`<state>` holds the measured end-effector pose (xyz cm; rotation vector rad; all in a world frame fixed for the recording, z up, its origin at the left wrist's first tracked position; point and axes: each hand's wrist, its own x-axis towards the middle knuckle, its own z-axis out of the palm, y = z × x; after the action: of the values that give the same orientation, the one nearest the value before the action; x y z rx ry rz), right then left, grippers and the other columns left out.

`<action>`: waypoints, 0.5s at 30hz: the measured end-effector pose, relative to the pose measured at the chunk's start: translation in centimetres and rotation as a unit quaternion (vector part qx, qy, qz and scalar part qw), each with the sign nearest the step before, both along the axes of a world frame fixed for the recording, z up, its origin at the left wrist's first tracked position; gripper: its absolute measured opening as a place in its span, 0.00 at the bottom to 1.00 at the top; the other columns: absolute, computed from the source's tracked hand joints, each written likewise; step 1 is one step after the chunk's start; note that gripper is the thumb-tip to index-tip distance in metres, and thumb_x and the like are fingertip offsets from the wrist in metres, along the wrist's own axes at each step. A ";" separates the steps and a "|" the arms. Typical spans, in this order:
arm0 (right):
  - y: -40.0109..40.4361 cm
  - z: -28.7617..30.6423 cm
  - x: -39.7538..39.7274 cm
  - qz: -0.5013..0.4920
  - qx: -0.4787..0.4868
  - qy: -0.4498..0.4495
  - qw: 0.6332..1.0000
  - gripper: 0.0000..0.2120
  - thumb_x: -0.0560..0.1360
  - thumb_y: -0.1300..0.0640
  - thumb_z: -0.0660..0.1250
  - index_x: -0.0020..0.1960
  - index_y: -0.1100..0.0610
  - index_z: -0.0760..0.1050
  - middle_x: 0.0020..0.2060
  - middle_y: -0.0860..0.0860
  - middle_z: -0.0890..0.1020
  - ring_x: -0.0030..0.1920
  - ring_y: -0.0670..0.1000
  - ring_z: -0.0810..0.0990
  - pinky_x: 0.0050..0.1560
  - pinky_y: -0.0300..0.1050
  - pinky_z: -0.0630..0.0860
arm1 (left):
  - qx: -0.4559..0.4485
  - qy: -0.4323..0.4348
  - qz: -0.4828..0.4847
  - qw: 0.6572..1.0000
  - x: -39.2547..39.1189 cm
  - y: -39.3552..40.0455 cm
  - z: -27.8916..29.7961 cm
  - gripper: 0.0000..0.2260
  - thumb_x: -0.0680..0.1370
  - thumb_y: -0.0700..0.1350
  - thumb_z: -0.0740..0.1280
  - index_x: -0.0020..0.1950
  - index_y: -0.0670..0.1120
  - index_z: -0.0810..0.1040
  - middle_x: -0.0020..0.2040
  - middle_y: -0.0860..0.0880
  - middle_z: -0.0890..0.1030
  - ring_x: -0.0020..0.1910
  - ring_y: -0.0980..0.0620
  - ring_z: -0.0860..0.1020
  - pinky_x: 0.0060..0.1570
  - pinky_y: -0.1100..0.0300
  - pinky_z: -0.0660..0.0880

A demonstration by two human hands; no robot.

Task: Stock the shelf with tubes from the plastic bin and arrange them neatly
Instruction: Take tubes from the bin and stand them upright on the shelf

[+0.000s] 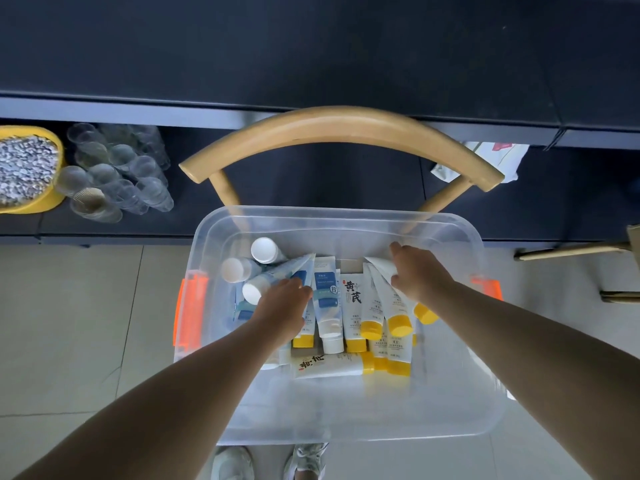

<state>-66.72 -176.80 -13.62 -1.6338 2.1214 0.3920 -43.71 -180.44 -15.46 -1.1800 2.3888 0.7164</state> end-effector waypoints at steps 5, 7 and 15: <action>0.5 -0.1 -0.2 0.000 0.036 -0.001 0.999 0.20 0.73 0.57 0.70 0.62 0.59 0.69 0.55 0.55 0.74 0.52 0.55 0.76 0.51 0.43 0.73 | 0.008 0.004 0.006 1.000 -0.1 -0.4 0.4 0.22 0.75 0.42 0.69 0.68 0.46 0.70 0.63 0.48 0.73 0.62 0.48 0.71 0.59 0.55 0.75; 0.5 -0.3 -0.2 -0.012 0.046 -0.003 0.999 0.23 0.70 0.56 0.72 0.62 0.58 0.68 0.55 0.54 0.73 0.53 0.54 0.75 0.52 0.44 0.74 | 0.008 0.003 0.005 1.000 0.0 -0.4 0.5 0.22 0.74 0.42 0.69 0.68 0.46 0.70 0.63 0.48 0.73 0.62 0.48 0.72 0.59 0.56 0.74; 0.0 -1.4 0.3 -0.066 0.046 -0.049 0.996 0.24 0.72 0.48 0.70 0.62 0.54 0.64 0.54 0.53 0.74 0.52 0.53 0.75 0.47 0.45 0.75 | 0.011 0.004 -0.001 1.000 0.2 -0.3 0.1 0.21 0.75 0.42 0.68 0.68 0.46 0.70 0.61 0.48 0.73 0.61 0.48 0.72 0.58 0.54 0.75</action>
<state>-66.37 -176.83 -15.06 -1.4241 2.0916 0.3538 -43.56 -180.72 -15.38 -1.1680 2.3820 0.7477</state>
